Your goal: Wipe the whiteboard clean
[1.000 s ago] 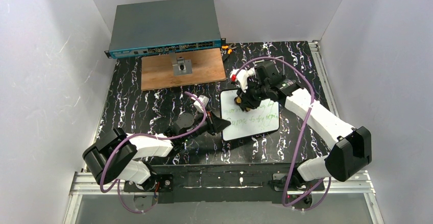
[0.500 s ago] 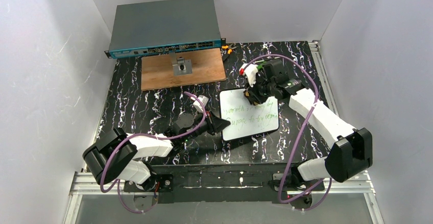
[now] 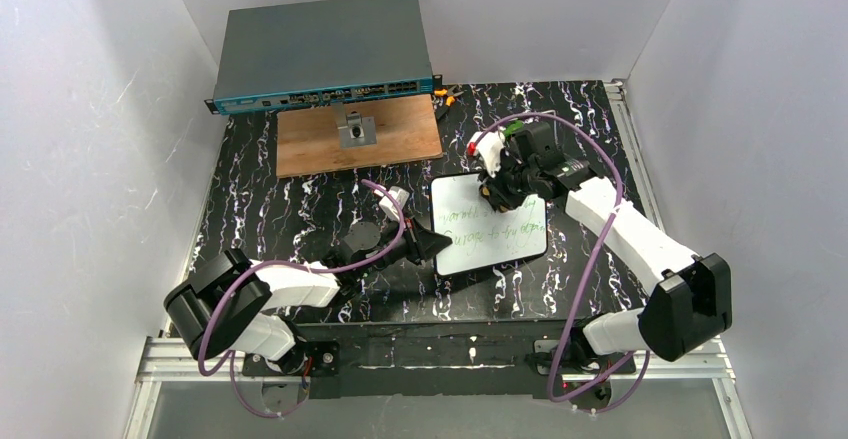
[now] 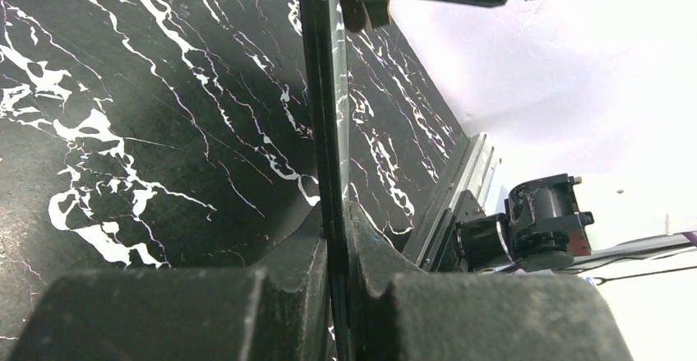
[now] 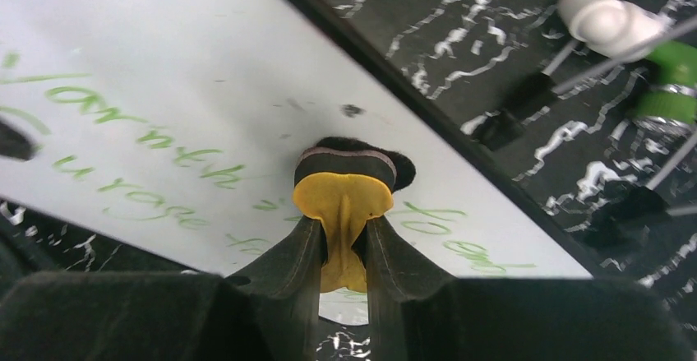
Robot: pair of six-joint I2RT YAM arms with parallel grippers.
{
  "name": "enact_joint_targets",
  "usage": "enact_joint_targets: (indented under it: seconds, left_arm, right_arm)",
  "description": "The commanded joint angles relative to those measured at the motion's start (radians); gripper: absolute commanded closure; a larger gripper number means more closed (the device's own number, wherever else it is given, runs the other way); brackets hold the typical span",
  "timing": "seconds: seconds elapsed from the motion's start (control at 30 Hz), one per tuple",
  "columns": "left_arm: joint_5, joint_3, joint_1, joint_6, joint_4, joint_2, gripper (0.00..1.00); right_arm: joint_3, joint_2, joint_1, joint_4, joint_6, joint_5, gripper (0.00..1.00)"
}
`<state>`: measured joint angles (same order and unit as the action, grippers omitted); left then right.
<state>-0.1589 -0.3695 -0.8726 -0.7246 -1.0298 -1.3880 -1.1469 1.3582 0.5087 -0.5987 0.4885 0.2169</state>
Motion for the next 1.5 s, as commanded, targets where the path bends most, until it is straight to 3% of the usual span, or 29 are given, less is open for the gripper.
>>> enact_joint_targets:
  seconds: [0.0,0.1,0.33,0.43,0.63,0.8,0.9,1.07,1.13,1.47]
  left_arm:
    - [-0.112,-0.023,-0.021,0.087,-0.036,-0.001,1.0]
    - [-0.113,-0.024,-0.02,0.087,-0.035,-0.002,1.0]
    - [-0.116,-0.024,-0.019,0.088,-0.037,-0.006,1.0]
    - [-0.116,-0.023,-0.019,0.088,-0.039,-0.007,1.0]
    - [-0.12,-0.022,-0.019,0.082,-0.051,-0.015,1.0]
    - [-0.116,-0.017,-0.02,0.086,-0.046,-0.006,1.0]
    - [-0.116,-0.018,-0.02,0.084,-0.051,-0.01,1.0]
    - [-0.116,-0.017,-0.019,0.084,-0.049,-0.007,1.0]
    - [-0.113,-0.016,-0.019,0.085,-0.047,-0.002,1.0]
    - [-0.114,-0.018,-0.02,0.088,-0.04,0.003,1.0]
  right_arm:
    - [-0.024,0.034,-0.021,0.136,-0.062,-0.194,0.99]
    - [-0.045,0.05,-0.021,0.103,-0.062,-0.148,0.99]
    - [-0.039,0.011,0.004,-0.066,0.055,0.242,0.99]
    - [0.002,-0.012,0.007,-0.019,0.036,0.18,0.99]
    - [0.019,-0.002,-0.009,0.156,-0.082,-0.133,0.99]
    - [0.028,-0.001,-0.019,0.178,-0.094,-0.162,0.99]
    - [0.023,0.0,-0.019,0.118,-0.057,-0.054,0.99]
    - [0.004,0.0,-0.019,-0.068,0.067,0.35,0.99]
    - [0.003,0.001,-0.018,-0.081,0.075,0.386,0.99]
    - [-0.007,0.007,-0.048,0.08,-0.075,0.055,0.99]
